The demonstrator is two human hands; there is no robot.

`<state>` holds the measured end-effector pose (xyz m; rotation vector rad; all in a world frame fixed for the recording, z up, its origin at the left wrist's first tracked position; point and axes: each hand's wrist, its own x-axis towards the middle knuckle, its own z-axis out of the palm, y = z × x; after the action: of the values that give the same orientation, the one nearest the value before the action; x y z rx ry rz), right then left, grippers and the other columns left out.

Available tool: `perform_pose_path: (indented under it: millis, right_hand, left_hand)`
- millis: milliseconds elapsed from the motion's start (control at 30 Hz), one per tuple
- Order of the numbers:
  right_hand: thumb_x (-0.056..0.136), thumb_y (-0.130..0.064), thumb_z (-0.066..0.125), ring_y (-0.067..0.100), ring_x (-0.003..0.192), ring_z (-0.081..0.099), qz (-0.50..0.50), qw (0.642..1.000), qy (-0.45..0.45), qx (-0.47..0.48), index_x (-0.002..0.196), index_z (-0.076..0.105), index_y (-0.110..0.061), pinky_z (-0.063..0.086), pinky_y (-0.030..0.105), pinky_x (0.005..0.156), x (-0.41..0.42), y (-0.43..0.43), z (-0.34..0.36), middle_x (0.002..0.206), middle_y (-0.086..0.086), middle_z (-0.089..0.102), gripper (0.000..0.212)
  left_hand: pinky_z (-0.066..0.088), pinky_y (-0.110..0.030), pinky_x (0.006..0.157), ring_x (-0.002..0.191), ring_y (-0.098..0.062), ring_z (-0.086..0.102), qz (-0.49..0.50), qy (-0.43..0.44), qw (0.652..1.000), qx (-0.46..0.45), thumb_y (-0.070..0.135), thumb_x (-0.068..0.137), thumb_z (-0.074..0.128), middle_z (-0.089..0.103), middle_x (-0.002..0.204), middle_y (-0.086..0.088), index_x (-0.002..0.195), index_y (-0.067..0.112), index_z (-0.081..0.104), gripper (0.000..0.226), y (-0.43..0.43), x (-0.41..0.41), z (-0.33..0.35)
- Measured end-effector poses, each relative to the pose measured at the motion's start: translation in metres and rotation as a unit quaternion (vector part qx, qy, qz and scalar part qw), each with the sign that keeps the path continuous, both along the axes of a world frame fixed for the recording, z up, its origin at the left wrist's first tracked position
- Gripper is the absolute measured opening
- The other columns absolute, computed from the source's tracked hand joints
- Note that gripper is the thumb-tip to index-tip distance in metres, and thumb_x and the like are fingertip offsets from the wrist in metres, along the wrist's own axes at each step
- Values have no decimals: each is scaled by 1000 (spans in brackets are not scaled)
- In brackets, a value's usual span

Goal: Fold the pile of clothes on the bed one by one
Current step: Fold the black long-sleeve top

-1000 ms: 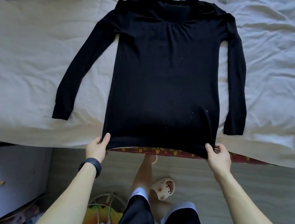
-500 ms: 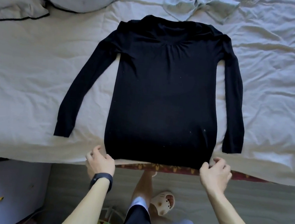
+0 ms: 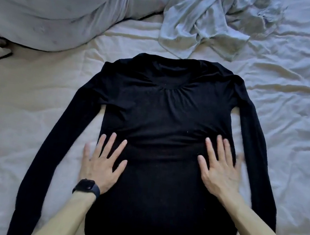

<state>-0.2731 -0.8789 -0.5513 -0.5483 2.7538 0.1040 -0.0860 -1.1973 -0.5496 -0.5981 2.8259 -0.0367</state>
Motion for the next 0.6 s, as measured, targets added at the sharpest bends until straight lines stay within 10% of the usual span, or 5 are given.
perform_pose_path:
  millis: [133, 333, 467, 600]
  right_hand:
    - [98, -58, 20, 20, 157, -9, -61, 997, 37, -12, 163, 14, -24, 6, 63, 122, -44, -35, 14, 170, 5, 0, 73]
    - [104, -60, 18, 14, 156, -11, 166, 984, 0, -63, 162, 9, -36, -8, 52, 124, -79, -136, -2, 171, -3, 0, 63]
    - [102, -62, 12, 12, 153, -24, 28, 999, 13, -25, 160, -9, -33, -22, 52, 119, -145, -127, -10, 168, -6, -18, 68]
    - [107, -47, 22, 16, 155, -14, -33, 996, 61, -64, 162, 3, -26, -12, 54, 121, -210, -139, -1, 171, -3, -6, 63]
  left_hand:
    - [0, -53, 121, 153, -22, 13, -56, 63, 996, 21, 51, 94, 35, 10, 168, 0, 158, 34, 22, 67, -12, -66, 10]
    - [-5, -51, 120, 154, -22, 8, -117, 30, 992, 48, 59, 98, 24, 14, 167, 2, 157, 40, 19, 63, -15, -202, -17]
    - [-14, -53, 117, 153, -24, 10, -69, 53, 996, -9, 61, 96, 24, 17, 166, 1, 156, 41, 20, 63, -77, -229, -14]
    - [10, -59, 118, 149, -28, 22, 17, 121, 992, 32, 46, 96, 39, 30, 160, -8, 155, 29, 28, 63, -126, -272, 3]
